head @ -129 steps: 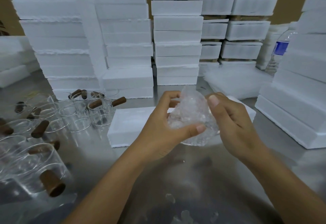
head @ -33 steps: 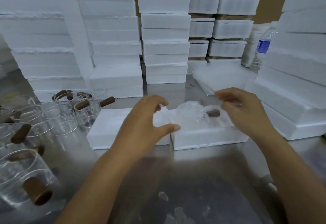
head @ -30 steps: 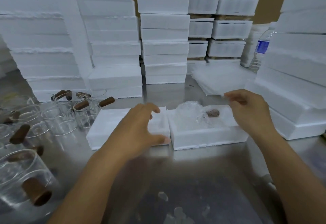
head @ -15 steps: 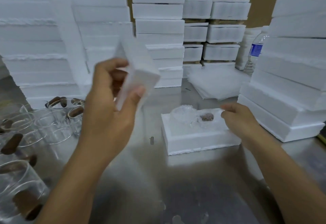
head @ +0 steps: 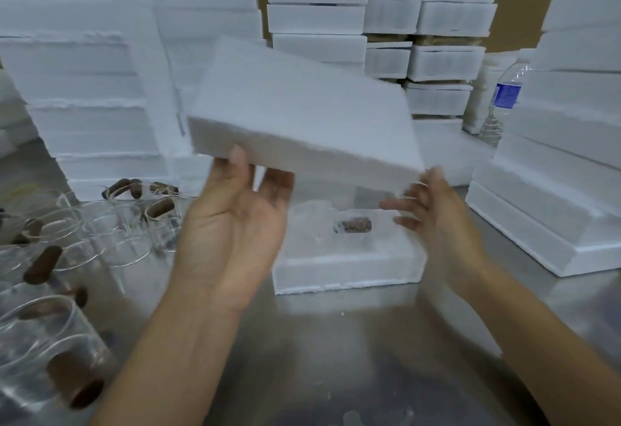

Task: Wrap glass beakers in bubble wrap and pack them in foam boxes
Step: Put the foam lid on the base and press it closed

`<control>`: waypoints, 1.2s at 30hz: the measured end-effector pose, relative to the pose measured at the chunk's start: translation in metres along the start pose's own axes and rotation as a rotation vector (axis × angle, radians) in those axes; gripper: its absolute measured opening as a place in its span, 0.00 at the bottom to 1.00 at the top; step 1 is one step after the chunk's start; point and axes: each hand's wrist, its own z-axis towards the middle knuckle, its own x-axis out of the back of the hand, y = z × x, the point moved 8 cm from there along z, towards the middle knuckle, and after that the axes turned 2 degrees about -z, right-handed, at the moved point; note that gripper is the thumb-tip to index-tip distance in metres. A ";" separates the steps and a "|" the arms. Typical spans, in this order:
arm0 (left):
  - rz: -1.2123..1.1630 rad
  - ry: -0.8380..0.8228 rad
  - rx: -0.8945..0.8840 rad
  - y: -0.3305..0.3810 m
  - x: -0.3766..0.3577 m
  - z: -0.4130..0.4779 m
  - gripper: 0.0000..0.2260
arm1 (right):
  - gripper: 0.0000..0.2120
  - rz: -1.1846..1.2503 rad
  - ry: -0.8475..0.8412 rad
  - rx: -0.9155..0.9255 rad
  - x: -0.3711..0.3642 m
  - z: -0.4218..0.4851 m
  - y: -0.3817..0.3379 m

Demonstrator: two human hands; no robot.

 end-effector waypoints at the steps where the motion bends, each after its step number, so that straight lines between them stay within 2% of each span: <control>1: 0.010 -0.016 0.055 -0.011 0.001 -0.001 0.11 | 0.18 0.130 -0.045 -0.033 -0.004 -0.002 -0.001; 4: 0.066 -0.091 0.189 -0.032 0.001 -0.005 0.10 | 0.24 0.382 -0.176 -0.105 -0.012 -0.009 -0.007; 7: 0.160 -0.098 0.249 -0.037 0.006 -0.006 0.09 | 0.17 0.456 -0.157 -0.162 -0.007 -0.011 -0.006; 9: 0.208 -0.047 0.285 -0.035 0.014 -0.004 0.08 | 0.18 0.454 -0.130 -0.229 -0.003 -0.010 -0.001; 10: 0.197 -0.009 0.317 -0.034 0.019 -0.002 0.11 | 0.19 0.441 -0.122 -0.250 -0.001 -0.009 0.001; 13: 0.119 0.112 0.370 -0.025 0.031 0.002 0.28 | 0.16 0.408 -0.110 -0.291 0.003 -0.009 0.004; 14: 0.172 0.131 0.370 -0.022 0.032 0.002 0.29 | 0.17 0.387 -0.110 -0.300 0.004 -0.008 0.006; 18: 0.595 0.222 0.268 -0.016 0.043 0.004 0.16 | 0.21 0.320 -0.114 -0.287 0.002 -0.008 0.006; 21: 0.622 0.325 0.207 -0.012 0.052 0.005 0.12 | 0.30 0.386 -0.080 -0.225 0.002 -0.004 0.001; 22: 0.631 0.349 0.201 -0.010 0.054 0.005 0.11 | 0.31 0.369 -0.048 -0.210 0.006 -0.002 0.002; 24: 0.672 0.372 0.204 -0.010 0.055 0.003 0.08 | 0.27 0.268 -0.034 -0.155 0.008 0.001 0.000; 26: 0.752 0.393 0.217 -0.009 0.054 -0.001 0.07 | 0.23 0.126 -0.117 -0.077 0.001 -0.002 -0.002; 29: 1.107 0.439 0.220 -0.001 0.057 -0.005 0.13 | 0.21 -0.141 -0.165 0.020 -0.004 -0.008 -0.001; 31: 1.282 0.441 0.186 0.005 0.057 -0.004 0.17 | 0.26 -0.242 -0.125 0.028 0.001 -0.009 0.005; 36: 1.398 0.381 0.291 -0.002 0.064 -0.004 0.19 | 0.33 -0.120 -0.103 -0.147 0.008 -0.002 0.020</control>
